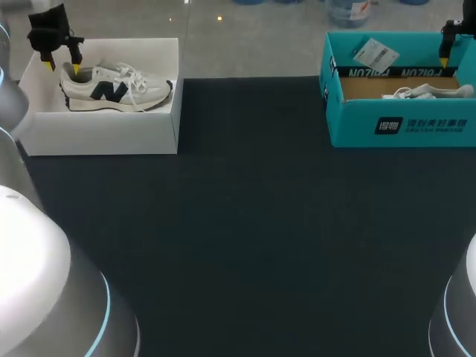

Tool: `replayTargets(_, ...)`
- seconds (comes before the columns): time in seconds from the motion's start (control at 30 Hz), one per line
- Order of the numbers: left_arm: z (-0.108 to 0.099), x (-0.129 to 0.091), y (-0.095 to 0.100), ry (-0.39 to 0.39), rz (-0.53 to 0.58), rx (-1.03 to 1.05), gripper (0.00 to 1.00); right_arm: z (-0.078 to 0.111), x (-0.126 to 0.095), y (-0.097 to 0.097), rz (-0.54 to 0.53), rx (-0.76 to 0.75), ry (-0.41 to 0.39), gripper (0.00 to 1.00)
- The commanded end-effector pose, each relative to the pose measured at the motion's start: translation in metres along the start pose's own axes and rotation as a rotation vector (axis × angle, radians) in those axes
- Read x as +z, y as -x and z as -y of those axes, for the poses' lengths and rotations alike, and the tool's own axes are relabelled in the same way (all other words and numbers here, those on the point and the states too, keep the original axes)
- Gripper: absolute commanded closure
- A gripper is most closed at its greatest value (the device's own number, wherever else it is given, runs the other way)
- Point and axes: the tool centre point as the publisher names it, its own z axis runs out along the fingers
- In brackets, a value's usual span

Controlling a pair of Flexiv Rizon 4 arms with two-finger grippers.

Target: Take the shoe out of the shoebox, open the shoe tongue, remove and reinsert the insole, then place the shoe into the shoebox

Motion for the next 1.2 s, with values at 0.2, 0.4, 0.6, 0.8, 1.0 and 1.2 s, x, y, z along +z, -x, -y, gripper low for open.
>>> replayTargets(0.2, -0.040, 0.037, -0.011, -0.095, 0.015, 0.004, 0.37, 0.000, 0.000, 0.000, 0.000, 0.001, 0.000, 0.00)
replayTargets(0.4, -0.042, 0.052, -0.010, -0.140, 0.009, 0.016, 0.40, 0.000, 0.000, 0.000, 0.000, 0.001, 0.000, 0.00)
replayTargets(0.6, -0.044, 0.061, -0.008, -0.165, 0.004, 0.011, 0.38, 0.000, 0.000, 0.000, 0.000, 0.001, 0.000, 0.00)
replayTargets(0.8, -0.050, 0.070, -0.008, -0.203, 0.006, 0.006, 0.46, 0.000, 0.000, 0.000, 0.000, 0.001, 0.000, 0.00)
replayTargets(1.0, -0.050, 0.068, -0.011, -0.225, 0.012, 0.007, 0.58, 0.000, 0.000, 0.000, 0.000, 0.001, 0.000, 0.00)
replayTargets(1.2, -0.045, 0.060, -0.017, -0.233, 0.008, 0.032, 0.99, 0.000, 0.000, 0.000, 0.000, 0.001, 0.000, 0.00)
